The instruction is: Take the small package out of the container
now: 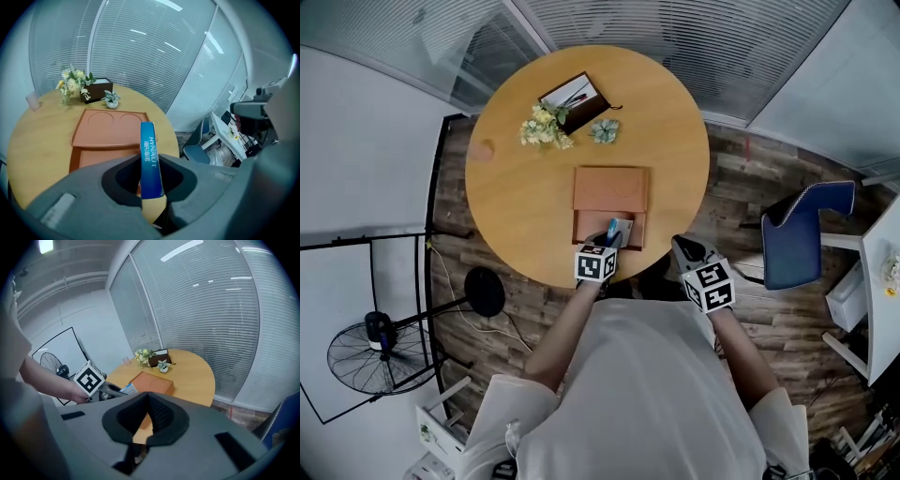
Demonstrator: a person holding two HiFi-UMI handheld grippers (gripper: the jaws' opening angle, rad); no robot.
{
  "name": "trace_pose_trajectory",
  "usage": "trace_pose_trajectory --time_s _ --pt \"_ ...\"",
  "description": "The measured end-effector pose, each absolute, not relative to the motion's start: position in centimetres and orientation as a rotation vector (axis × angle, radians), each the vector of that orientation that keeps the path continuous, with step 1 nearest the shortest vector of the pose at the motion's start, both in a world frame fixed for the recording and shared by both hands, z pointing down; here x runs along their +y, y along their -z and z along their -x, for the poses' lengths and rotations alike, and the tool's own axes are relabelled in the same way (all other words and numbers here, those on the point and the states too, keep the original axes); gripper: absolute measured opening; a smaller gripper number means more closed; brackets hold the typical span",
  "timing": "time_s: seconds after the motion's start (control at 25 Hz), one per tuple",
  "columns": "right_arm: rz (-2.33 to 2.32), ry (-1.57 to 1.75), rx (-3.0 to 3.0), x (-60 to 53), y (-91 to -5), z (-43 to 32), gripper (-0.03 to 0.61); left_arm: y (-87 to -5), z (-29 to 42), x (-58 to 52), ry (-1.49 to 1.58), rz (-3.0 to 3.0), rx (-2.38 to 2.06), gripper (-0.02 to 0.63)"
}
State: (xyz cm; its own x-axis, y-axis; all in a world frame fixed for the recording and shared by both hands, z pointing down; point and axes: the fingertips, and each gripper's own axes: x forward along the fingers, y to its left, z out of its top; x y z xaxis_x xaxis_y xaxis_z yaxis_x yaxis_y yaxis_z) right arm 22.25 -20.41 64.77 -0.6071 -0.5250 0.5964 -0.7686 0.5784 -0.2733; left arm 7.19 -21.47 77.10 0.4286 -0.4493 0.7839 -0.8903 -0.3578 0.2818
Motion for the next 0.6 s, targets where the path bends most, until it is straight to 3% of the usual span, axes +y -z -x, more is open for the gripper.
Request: trace_pose_trajectory --time_s 0.6 --pt "-1.054 -0.637 -2.406 -18.1 -61.8 -18.4 0.003 -64.7 -2.2 -18.9 -0.471 -2.122 -1.243 0.076"
